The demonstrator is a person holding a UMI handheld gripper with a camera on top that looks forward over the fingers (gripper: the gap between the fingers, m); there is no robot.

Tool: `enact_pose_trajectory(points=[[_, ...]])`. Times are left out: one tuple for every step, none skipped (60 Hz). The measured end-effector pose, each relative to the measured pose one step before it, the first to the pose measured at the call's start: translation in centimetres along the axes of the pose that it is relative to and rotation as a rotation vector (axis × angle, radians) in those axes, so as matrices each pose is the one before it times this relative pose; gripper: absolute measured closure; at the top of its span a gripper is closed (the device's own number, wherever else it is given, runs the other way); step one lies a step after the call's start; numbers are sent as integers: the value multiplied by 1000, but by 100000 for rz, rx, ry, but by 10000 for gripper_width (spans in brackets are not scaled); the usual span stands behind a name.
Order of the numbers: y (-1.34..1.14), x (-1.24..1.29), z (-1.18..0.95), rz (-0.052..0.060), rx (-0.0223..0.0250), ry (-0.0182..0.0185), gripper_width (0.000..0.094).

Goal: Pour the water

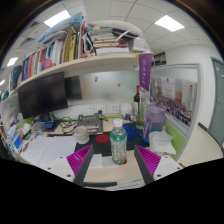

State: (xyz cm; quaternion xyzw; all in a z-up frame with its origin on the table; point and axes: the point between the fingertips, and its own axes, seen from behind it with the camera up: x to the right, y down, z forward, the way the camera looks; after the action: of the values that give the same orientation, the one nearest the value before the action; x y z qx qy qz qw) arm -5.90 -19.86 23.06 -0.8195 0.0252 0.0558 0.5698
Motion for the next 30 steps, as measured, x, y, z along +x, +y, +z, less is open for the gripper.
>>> enact_pose_trajectory(points=[[407, 104, 862, -7, 12, -342, 80], [256, 152, 818, -93, 461, -276, 80], [206, 69, 737, -449, 604, -77, 79], [198, 128, 728, -837, 415, 72, 81], [207, 201, 574, -943, 237, 67, 81], [139, 212, 606, -894, 128, 291, 80], [97, 238, 656, -885, 239, 425, 79], [88, 195, 709, -923, 257, 205, 81], [119, 128, 614, -763, 204, -131, 81], [191, 42, 794, -351, 275, -233, 82], [119, 117, 771, -95, 191, -185, 83], [71, 111, 700, -33, 50, -201, 84], [77, 39, 646, -43, -26, -311, 84], [91, -1, 599, 22, 78, -464, 84], [41, 24, 532, -61, 177, -450, 86], [0, 64, 480, -175, 455, -325, 91], [-24, 63, 493, -422, 475, -264, 93], [-87, 143, 429, -531, 326, -194, 96], [39, 199, 481, -322, 50, -170, 104], [36, 162, 435, -107, 165, -91, 109], [-99, 124, 369, 8, 641, -235, 120], [-32, 31, 334, 90, 889, -537, 132], [-86, -8, 290, 40, 675, -645, 149], [-54, 33, 265, 155, 363, -493, 174], [99, 178, 238, 29, 127, -266, 205], [20, 150, 250, -143, 160, -223, 247], [-80, 215, 216, -63, 680, -123, 297], [-149, 172, 246, 206, 1081, -8, 360], [-164, 126, 247, 186, 953, -475, 400], [-134, 166, 203, 128, 895, -325, 398]])
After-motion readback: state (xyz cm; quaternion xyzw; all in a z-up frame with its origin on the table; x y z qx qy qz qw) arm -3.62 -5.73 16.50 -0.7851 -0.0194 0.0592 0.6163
